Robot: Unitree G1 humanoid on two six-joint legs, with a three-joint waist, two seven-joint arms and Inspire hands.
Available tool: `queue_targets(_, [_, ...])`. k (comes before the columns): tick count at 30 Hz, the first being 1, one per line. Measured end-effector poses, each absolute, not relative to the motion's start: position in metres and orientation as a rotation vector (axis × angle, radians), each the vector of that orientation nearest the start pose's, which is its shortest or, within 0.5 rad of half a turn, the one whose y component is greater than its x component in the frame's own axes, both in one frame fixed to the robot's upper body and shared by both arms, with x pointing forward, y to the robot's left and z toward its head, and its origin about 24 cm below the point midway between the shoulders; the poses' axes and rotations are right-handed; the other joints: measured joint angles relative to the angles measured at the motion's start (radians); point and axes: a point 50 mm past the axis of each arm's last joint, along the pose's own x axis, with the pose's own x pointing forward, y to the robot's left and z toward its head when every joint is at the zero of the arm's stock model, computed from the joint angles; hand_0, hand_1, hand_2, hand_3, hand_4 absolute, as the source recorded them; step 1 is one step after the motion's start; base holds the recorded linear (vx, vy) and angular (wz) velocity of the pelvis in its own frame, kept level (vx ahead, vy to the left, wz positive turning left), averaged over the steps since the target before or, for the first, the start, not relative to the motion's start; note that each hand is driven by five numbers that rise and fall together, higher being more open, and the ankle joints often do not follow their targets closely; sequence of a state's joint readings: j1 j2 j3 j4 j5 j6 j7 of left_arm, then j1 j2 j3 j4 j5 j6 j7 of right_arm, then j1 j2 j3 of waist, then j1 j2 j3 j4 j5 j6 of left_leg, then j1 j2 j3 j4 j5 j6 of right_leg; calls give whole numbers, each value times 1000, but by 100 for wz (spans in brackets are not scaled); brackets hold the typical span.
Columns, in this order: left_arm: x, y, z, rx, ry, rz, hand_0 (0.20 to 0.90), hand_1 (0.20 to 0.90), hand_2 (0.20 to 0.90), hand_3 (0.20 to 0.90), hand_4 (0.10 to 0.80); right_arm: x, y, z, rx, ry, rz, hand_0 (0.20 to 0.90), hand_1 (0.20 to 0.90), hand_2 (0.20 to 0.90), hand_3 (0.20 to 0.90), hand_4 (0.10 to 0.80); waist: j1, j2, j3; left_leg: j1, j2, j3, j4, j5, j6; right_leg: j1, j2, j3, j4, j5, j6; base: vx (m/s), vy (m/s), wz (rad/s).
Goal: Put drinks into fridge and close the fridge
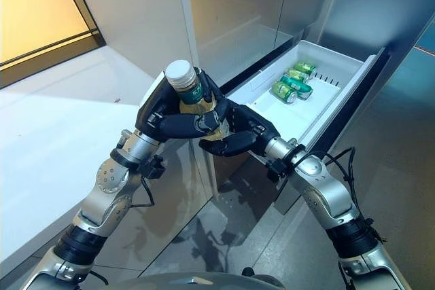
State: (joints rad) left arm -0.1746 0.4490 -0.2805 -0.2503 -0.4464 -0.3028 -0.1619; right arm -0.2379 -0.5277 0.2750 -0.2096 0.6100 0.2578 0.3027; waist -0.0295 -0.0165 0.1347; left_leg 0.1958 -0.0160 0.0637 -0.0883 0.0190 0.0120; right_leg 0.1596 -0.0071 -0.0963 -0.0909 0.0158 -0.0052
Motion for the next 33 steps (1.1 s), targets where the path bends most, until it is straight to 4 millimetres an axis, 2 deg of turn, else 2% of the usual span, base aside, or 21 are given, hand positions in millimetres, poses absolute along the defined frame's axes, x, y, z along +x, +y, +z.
queue_targets(8, [247, 125, 151, -4, -562, -597, 300, 300, 300, 200, 100, 267, -128, 110, 20, 58, 788, 900, 900, 900, 900, 800, -1, 0, 0, -1, 0, 1, 0, 0, 0, -1, 0, 0, 0, 0, 0, 0, 0, 0])
queue_targets(19, [246, 120, 139, 29, -455, -753, 300, 300, 300, 200, 100, 262, -129, 97, -38, 209, 864, 900, 900, 900, 900, 800, -2, 0, 0, 2, 0, 7, 0, 0, 0, -1, 0, 5, 0, 0, 0, 0, 0, 0])
queue_targets(20, [247, 120, 136, 19, -440, -757, 300, 300, 300, 200, 100, 262, -130, 95, -47, 224, 865, 794, 794, 794, 776, 676, -2, 0, 0, 2, 0, 7, 0, 0, 0, -1, 0, 6, 0, 0, 0, 0, 0, 0])
queue_targets(21, [248, 120, 133, 5, -426, -759, 300, 300, 300, 200, 100, 261, -130, 93, -50, 238, 867, 552, 552, 552, 494, 394, -2, 0, 0, 2, 0, 8, 0, 0, 0, -2, 0, 6, 0, 0, 0, 0, 0, 0])
queue_targets(22, [248, 120, 131, -7, -413, -762, 300, 300, 300, 200, 100, 261, -129, 92, -53, 247, 870, 401, 401, 401, 318, 218, -2, 0, 0, 2, 0, 9, 0, 0, 0, -2, 0, 7, 0, 1, 0, 0, 0, 0])
queue_targets(23, [249, 121, 129, -17, -402, -765, 300, 300, 300, 200, 100, 260, -129, 91, -56, 253, 873, 300, 300, 300, 200, 100, -2, 0, 0, 2, 0, 9, 0, 0, 0, -2, 0, 7, 0, 1, 0, 0, 0, 0])
queue_targets(33, [252, 124, 125, -80, -377, -753, 300, 300, 300, 200, 100, 260, -125, 90, -48, 258, 856, 300, 300, 300, 200, 100, 2, -2, -1, 2, 0, 10, 0, 0, 0, -1, 1, 7, 0, 2, 0, 0, 0, 0])
